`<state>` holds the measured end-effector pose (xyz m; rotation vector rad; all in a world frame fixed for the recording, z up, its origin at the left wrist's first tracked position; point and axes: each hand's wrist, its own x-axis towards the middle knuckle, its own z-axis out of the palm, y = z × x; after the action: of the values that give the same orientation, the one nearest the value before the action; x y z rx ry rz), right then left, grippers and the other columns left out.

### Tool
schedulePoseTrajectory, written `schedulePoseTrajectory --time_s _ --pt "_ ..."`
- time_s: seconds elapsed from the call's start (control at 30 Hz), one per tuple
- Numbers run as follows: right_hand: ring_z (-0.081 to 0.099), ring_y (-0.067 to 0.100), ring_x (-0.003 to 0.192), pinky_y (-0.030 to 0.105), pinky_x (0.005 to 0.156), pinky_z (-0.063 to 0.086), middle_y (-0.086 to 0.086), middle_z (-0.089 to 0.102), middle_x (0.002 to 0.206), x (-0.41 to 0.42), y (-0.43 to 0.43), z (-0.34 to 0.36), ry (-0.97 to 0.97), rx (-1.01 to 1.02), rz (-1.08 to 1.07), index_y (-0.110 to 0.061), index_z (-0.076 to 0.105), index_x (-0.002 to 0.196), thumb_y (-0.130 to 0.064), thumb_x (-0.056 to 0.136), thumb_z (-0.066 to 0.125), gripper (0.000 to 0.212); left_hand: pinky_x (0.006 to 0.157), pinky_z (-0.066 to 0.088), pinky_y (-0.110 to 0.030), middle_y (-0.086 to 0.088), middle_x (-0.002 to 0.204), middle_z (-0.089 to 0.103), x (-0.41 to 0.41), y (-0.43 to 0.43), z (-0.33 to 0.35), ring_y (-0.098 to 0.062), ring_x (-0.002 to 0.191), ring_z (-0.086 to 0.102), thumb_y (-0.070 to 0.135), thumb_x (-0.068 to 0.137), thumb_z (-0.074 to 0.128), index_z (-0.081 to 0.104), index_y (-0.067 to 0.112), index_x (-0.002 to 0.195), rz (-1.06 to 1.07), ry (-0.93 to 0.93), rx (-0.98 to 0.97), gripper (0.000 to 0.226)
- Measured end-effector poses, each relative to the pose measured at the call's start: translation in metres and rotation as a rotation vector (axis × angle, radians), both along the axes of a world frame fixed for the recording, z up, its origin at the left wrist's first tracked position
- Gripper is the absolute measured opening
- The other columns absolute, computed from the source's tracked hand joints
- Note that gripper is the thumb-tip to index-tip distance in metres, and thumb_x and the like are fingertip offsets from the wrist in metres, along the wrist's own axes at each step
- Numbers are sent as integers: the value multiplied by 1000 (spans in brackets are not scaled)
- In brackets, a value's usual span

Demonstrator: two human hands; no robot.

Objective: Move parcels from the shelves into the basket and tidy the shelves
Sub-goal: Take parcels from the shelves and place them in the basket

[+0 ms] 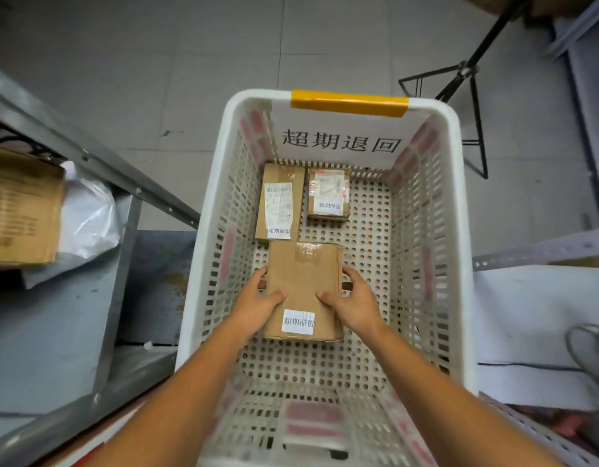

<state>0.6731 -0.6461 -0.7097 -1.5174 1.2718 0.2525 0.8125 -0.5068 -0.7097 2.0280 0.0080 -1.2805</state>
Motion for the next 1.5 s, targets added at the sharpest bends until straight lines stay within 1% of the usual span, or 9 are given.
schedulePoseTrajectory --time_s 0.27,0.43,0.7,0.8,0.93,1.07,1.17,1.4,1.5 --pt "54 25 125 44 103 46 4 54 141 30 -4 -41 28 1 43 -25 36 150 -43 80 78 84 68 46 -20 2 123 54 15 -3 -40 -10 95 57 15 94 63 39 27 145 43 -72 29 58" --pt "57 25 120 47 101 48 5 57 137 40 1 -58 28 16 45 -26 37 148 -41 79 79 82 72 46 -22 1 127 56 22 1 -60 -8 92 56 15 93 63 39 26 146 75 -80 59 58" --pt "58 25 117 41 100 48 5 58 131 46 -2 -65 42 -15 115 -23 35 147 -43 80 77 81 62 47 -19 3 120 55 25 2 -70 -7 87 59 15 95 60 39 25 144 79 -108 69 54" --pt "56 27 120 42 101 48 7 55 135 47 -6 -55 38 70 120 -20 32 150 -37 83 76 82 72 52 -25 1 126 57 24 0 -63 -15 98 61 16 94 62 40 23 144 20 -131 95 55" --pt "57 28 118 45 101 49 9 57 136 53 -18 -21 61 118 223 -17 37 147 -33 89 70 68 98 51 -42 -8 139 51 28 -8 -33 -26 117 56 27 92 63 38 22 147 -178 -232 219 61" --pt "57 29 120 39 101 46 12 54 141 58 -33 37 115 -25 427 -14 37 148 -35 96 61 61 103 41 -34 -10 152 39 35 -22 22 -26 131 47 27 97 57 36 19 149 -384 -268 226 57" --pt "53 29 127 40 106 43 12 49 147 53 -45 87 136 -131 459 -13 34 151 -40 96 59 65 111 35 -37 -8 157 30 47 -32 69 -26 138 39 29 97 56 40 22 147 -505 -366 215 53" --pt "48 30 133 39 109 41 11 46 150 20 -64 217 155 -307 321 -12 36 150 -42 96 59 66 95 45 -36 -8 144 50 72 -63 198 -27 124 53 33 96 55 43 23 145 -761 -573 110 51" --pt "49 31 131 39 106 42 11 49 147 3 -63 273 152 -380 253 -12 40 146 -43 95 60 63 98 48 -38 -8 140 55 70 -73 252 -27 122 55 31 94 56 46 19 142 -853 -659 54 50"
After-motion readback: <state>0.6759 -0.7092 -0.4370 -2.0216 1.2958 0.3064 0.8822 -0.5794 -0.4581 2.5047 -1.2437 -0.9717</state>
